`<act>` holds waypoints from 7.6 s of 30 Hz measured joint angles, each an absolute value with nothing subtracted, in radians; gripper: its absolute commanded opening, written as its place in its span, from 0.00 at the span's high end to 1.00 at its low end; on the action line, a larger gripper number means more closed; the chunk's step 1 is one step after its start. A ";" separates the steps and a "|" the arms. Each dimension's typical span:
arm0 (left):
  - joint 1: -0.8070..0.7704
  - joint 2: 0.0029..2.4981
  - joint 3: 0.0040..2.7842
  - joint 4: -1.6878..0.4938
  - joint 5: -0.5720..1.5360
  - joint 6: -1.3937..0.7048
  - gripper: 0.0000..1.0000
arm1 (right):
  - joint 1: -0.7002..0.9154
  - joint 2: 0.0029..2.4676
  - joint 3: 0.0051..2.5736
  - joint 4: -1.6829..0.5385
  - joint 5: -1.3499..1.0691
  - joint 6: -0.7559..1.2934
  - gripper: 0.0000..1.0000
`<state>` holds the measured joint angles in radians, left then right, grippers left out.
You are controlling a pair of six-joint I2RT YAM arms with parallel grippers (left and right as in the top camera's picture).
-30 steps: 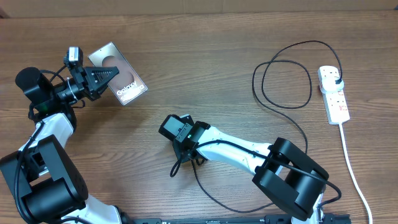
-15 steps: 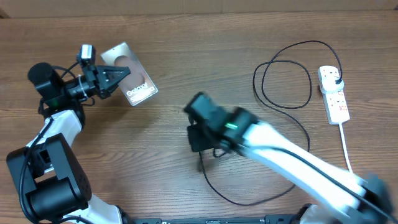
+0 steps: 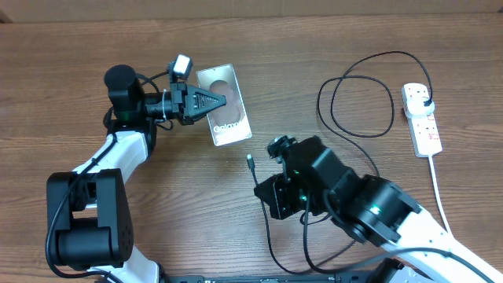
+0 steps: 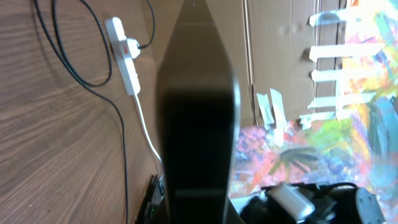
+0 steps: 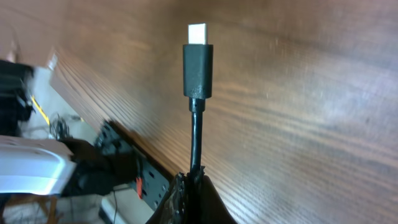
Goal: Plug charger to phone and switch on socket
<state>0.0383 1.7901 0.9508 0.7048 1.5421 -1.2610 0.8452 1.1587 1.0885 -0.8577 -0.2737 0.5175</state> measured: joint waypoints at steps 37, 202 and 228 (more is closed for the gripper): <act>0.032 1.790 0.951 0.707 1.547 -1.261 0.96 | 0.773 1.290 1.085 -0.704 -0.360 0.589 0.96; -0.421 1.876 1.396 -0.619 0.662 -0.457 0.96 | 0.564 0.766 1.353 -0.923 0.303 0.338 0.00; -0.269 2.140 1.409 -0.677 0.813 -0.154 0.82 | 0.564 1.083 1.347 -0.917 0.160 0.444 0.00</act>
